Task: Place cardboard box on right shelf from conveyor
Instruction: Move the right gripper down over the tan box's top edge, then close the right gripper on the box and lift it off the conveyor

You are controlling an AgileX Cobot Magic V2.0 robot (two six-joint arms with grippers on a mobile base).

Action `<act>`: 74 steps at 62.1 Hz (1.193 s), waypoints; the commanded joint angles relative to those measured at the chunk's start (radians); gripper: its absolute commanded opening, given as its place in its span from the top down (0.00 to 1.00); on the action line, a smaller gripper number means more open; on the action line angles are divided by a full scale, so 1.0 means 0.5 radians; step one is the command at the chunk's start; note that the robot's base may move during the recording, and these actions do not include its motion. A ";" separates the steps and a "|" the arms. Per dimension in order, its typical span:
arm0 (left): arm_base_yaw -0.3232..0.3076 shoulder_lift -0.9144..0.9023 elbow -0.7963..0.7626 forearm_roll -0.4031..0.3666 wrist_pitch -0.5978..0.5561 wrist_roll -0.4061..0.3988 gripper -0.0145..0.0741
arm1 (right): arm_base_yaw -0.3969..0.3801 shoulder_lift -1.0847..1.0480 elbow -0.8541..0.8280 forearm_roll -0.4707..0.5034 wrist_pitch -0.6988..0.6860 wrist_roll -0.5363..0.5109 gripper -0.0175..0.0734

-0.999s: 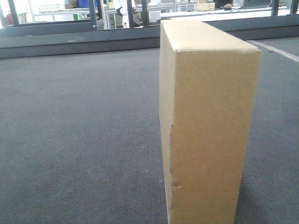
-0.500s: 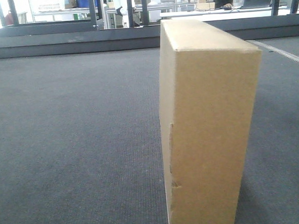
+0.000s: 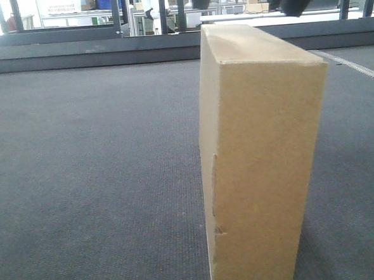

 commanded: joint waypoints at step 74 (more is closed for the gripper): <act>0.003 -0.016 0.021 0.003 -0.172 -0.010 0.97 | 0.030 0.112 -0.078 0.146 0.127 0.079 0.11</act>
